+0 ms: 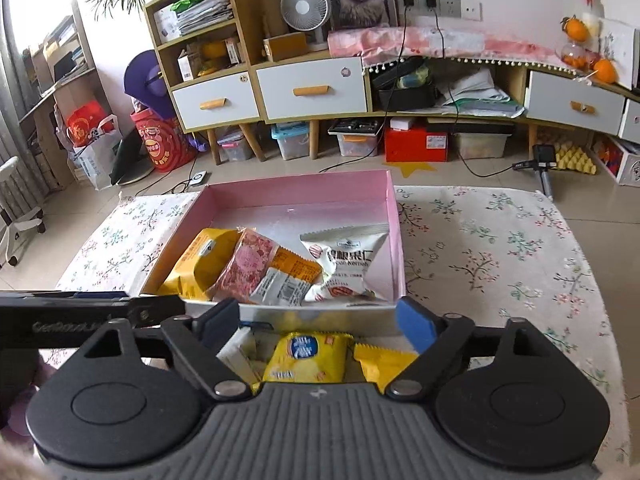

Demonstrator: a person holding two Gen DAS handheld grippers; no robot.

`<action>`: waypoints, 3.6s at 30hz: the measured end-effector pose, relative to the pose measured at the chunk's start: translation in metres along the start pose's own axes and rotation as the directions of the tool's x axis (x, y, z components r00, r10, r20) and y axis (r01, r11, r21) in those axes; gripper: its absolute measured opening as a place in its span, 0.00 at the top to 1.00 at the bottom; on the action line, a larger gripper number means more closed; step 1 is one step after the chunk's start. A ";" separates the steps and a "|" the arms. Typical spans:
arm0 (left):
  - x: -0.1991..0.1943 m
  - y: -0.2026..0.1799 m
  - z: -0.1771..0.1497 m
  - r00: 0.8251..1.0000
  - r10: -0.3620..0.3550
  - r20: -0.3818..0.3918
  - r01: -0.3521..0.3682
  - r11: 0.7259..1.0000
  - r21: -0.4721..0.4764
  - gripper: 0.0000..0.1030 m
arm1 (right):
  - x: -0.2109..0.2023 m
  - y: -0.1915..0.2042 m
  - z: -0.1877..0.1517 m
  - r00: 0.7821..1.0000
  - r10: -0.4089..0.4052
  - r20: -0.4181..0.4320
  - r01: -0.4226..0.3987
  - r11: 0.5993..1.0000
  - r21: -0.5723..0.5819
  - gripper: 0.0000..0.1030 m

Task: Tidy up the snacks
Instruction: 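Carry both packets into the pink box and open both grippers, then withdraw both grippers from the box toward the remaining snacks, then grasp the clear bag with white bar with left gripper while right grasps yellow long pack, then carry both packs over the pink box, lower them in and open grippers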

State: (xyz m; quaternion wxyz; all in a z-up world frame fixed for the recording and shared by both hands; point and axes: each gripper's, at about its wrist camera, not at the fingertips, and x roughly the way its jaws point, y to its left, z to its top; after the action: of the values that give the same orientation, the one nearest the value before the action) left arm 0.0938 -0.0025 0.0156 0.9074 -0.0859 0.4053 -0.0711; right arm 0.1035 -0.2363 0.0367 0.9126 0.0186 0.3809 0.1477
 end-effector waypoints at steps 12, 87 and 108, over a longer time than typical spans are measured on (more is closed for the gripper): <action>-0.022 0.010 -0.042 1.000 0.025 -0.012 -0.025 0.998 0.058 0.04 | -0.025 -0.004 -0.020 0.999 -0.032 0.027 0.034 0.996 -0.077 0.00; 0.004 0.037 -0.073 0.995 -0.049 -0.087 0.056 0.995 0.078 0.82 | 0.016 -0.023 -0.064 0.987 -0.141 -0.080 0.126 0.977 -0.171 0.59; -0.027 0.029 -0.062 0.997 -0.080 -0.016 0.081 0.994 0.068 0.83 | -0.005 -0.023 -0.048 0.995 -0.101 -0.026 0.097 0.988 -0.122 0.63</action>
State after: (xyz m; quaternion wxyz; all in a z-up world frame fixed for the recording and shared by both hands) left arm 0.0313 0.0247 -0.0121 0.9034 -0.0704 0.4050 -0.1222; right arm 0.0724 -0.2635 0.0025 0.9121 -0.0580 0.3861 0.1252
